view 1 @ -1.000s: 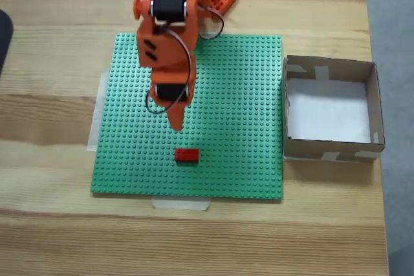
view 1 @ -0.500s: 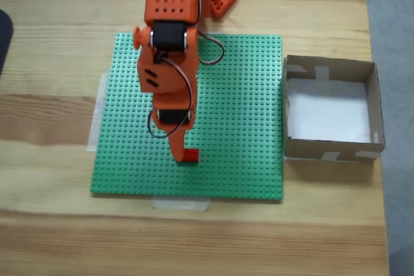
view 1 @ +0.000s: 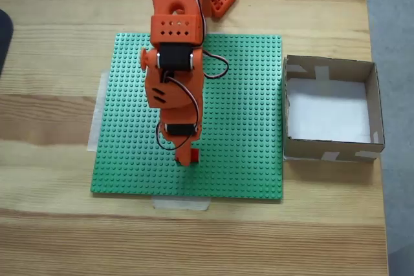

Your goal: Pick the red lego block and put it in the box.

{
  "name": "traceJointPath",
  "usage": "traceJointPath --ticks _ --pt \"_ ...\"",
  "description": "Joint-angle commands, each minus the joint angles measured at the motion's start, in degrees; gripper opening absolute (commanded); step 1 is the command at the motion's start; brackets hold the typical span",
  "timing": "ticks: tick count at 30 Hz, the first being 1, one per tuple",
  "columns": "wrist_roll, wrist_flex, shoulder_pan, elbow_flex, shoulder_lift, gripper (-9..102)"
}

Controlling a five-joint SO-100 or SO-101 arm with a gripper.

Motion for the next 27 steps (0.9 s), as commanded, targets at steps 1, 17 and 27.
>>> traceJointPath --ticks 1,17,27 --pt "-0.70 -0.62 0.53 -2.90 0.09 24" --pt "-0.44 -2.20 0.35 -3.43 -1.23 24" --pt "-1.05 -4.04 0.44 -3.43 -1.23 16"
